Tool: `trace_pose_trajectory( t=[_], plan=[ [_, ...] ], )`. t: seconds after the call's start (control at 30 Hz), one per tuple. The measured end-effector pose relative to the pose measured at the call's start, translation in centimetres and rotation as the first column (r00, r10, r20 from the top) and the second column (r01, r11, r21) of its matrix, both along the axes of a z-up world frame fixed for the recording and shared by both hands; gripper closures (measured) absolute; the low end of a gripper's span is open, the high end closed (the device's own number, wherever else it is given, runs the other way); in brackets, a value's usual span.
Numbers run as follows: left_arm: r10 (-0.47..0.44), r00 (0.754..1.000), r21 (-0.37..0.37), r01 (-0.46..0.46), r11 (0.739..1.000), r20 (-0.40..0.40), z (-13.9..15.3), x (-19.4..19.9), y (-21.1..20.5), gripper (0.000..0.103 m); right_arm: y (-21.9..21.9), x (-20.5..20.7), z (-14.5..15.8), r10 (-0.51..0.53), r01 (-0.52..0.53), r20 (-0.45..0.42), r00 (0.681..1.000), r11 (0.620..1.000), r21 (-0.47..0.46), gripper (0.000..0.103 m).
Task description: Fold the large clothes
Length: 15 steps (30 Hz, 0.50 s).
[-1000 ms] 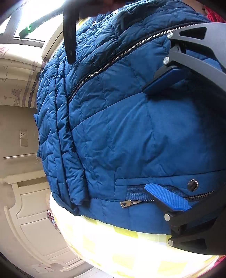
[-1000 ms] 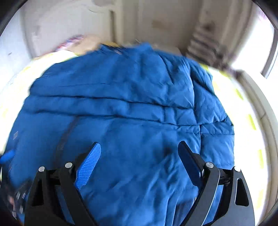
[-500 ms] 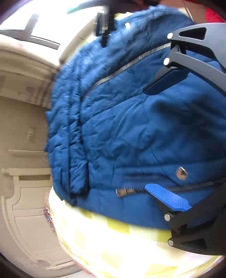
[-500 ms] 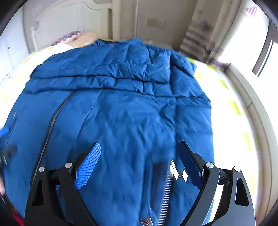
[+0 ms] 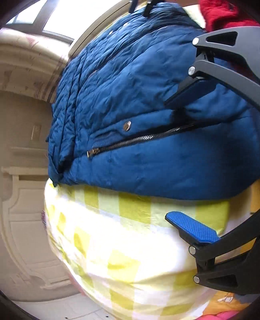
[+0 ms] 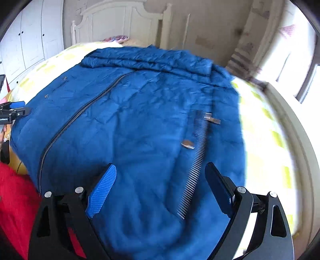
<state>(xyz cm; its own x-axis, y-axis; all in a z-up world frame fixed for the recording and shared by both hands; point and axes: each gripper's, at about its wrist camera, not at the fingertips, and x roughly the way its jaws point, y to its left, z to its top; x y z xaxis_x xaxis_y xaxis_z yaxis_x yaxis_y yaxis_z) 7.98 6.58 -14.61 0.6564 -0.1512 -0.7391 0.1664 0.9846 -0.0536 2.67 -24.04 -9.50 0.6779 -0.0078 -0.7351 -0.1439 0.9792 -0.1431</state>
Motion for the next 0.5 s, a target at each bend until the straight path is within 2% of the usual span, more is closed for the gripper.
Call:
trace_pose_trajectory(
  t=[0.07, 0.1, 0.17, 0.27, 0.4, 0.47, 0.5],
  plan=[
    [-0.027, 1.0, -0.016, 0.027, 0.999, -0.004, -0.1, -0.9, -0.2, 0.002, -2.4, -1.0, -0.1, -0.063, 0.063, -0.001, 0.998, 0.998, 0.032, 0.016],
    [-0.042, 0.999, -0.027, 0.042, 0.999, -0.019, -0.4, -1.2, -0.6, 0.002, -3.9, -1.7, -0.5, -0.1, 0.101, -0.018, 0.995, 0.991, 0.086, 0.016],
    [-0.04, 0.999, 0.01, 0.04, 0.999, -0.012, -0.8, -1.6, -1.0, 0.002, -5.5, -2.7, -1.3, -0.137, 0.142, -0.045, 0.99, 0.978, 0.154, 0.016],
    [-0.052, 0.999, 0.024, 0.053, 0.998, -0.006, -0.9, -2.3, -1.3, 0.002, -6.2, -4.0, -2.6, -0.146, 0.156, -0.067, 0.987, 0.971, 0.184, 0.016],
    [-0.049, 0.999, -0.004, 0.049, 0.999, -0.017, -1.2, -2.7, 0.0, 0.002, -5.9, -5.1, -3.0, -0.123, 0.125, -0.023, 0.992, 0.968, 0.216, 0.016],
    [-0.048, 0.999, 0.001, 0.048, 0.999, -0.022, -1.2, -2.8, 0.1, 0.002, -5.3, -5.6, -2.9, -0.103, 0.102, -0.005, 0.995, 0.968, 0.229, 0.03],
    [-0.05, 0.998, 0.002, 0.05, 0.999, -0.031, -1.2, -3.1, 0.0, 0.002, -4.9, -5.5, -2.8, -0.097, 0.094, 0.003, 0.995, 0.969, 0.229, 0.033]
  ],
)
